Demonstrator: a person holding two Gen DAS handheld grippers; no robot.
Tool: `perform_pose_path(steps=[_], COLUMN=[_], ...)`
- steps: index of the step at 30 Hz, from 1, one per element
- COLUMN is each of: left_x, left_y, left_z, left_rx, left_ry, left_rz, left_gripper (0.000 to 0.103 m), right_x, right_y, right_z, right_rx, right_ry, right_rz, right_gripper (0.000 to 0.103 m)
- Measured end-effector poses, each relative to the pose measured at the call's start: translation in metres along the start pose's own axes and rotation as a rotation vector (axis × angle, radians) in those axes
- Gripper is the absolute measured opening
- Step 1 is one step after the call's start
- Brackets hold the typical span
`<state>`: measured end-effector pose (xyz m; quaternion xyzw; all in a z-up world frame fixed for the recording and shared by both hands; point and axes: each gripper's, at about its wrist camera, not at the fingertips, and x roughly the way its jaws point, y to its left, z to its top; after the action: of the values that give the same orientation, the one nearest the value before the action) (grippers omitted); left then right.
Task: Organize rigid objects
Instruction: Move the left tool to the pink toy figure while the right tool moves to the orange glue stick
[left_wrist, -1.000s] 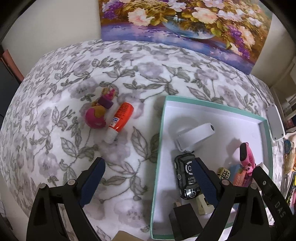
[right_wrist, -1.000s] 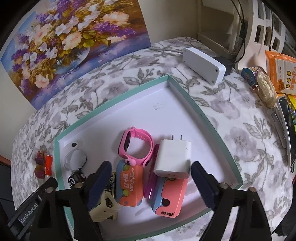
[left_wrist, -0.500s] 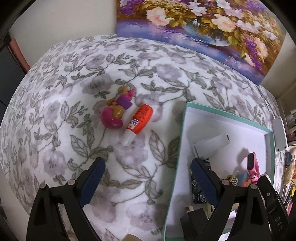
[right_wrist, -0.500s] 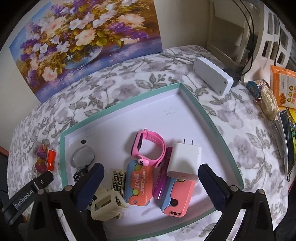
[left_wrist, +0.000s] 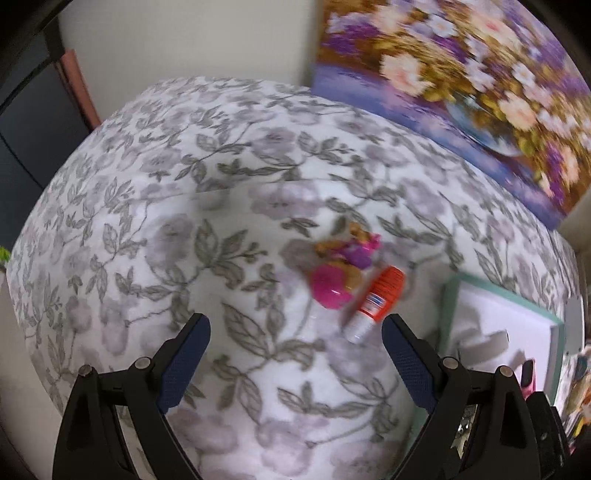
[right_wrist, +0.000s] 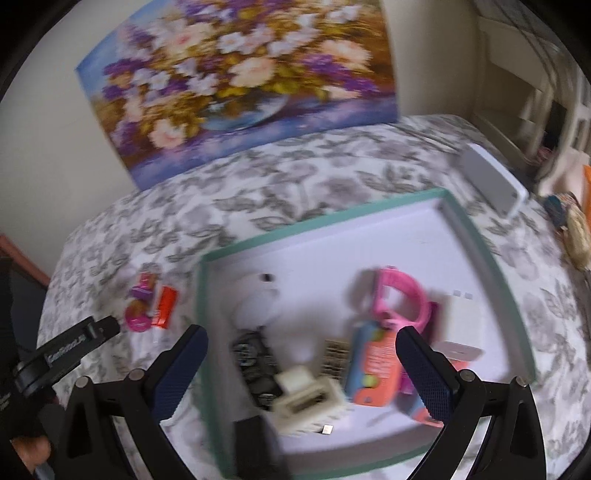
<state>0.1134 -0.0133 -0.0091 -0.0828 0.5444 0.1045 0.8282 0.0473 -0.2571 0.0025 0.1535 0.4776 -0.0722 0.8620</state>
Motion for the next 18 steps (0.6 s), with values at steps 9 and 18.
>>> perform_pose_path(steps=[9, 18], left_x=[0.028, 0.047], left_y=[0.026, 0.045], left_z=[0.017, 0.029], left_rx=[-0.089, -0.152], left_ry=[0.061, 0.072], left_rz=[-0.099, -0.087], left_gripper=[0.094, 0.094], right_x=[0.015, 0.05], right_y=[0.061, 0.114], right_z=[0.007, 0.002], right_rx=[-0.111, -0.265], right_ry=[-0.002, 0.048], right_rz=[0.082, 0.104], right_gripper=[0.103, 0.086])
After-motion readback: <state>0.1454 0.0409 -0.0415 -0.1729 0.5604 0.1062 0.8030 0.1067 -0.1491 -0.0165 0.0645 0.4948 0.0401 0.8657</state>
